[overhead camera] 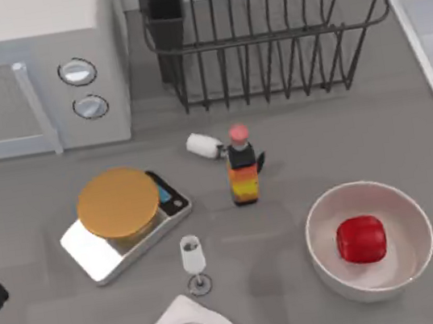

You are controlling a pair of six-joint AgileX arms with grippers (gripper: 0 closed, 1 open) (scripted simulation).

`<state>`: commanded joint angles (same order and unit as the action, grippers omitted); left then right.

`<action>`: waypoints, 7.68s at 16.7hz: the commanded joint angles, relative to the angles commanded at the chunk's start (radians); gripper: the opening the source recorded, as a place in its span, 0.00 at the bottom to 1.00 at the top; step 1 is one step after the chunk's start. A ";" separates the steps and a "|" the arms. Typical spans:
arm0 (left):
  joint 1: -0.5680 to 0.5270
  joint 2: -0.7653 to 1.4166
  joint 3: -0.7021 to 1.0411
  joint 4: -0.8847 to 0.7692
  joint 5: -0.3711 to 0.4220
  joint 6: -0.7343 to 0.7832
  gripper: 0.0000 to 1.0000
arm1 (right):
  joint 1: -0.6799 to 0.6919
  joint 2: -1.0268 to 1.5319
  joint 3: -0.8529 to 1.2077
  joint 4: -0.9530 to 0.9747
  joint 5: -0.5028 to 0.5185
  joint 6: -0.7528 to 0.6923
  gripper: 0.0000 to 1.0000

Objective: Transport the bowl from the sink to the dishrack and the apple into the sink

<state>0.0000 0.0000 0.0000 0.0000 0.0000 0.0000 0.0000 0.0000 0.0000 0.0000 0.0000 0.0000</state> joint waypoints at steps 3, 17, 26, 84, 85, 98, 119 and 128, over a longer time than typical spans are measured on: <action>0.000 0.000 0.000 0.000 0.000 0.000 1.00 | -0.001 0.009 0.008 -0.004 0.000 -0.001 1.00; 0.000 0.000 0.000 0.000 0.000 0.000 1.00 | -0.149 0.984 0.895 -0.476 -0.010 -0.136 1.00; 0.000 0.000 0.000 0.000 0.000 0.000 1.00 | -0.290 1.917 1.752 -0.936 -0.020 -0.269 1.00; 0.000 0.000 0.000 0.000 0.000 0.000 1.00 | -0.437 2.548 2.129 -1.066 -0.034 -0.412 0.00; 0.000 0.000 0.000 0.000 0.000 0.000 1.00 | -0.457 2.490 2.100 -1.097 -0.037 -0.434 0.00; 0.000 0.000 0.000 0.000 0.000 0.000 1.00 | -0.774 1.569 1.653 -1.575 -0.069 -0.762 0.00; 0.000 0.000 0.000 0.000 0.000 0.000 1.00 | -1.138 1.144 1.638 -0.826 -0.233 -1.464 0.00; 0.000 0.000 0.000 0.000 0.000 0.000 1.00 | -1.588 0.725 1.685 0.134 -0.445 -2.246 0.00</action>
<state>0.0000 0.0000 0.0000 0.0000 0.0000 0.0000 -1.5882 0.7251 1.6852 0.1343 -0.4447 -2.2462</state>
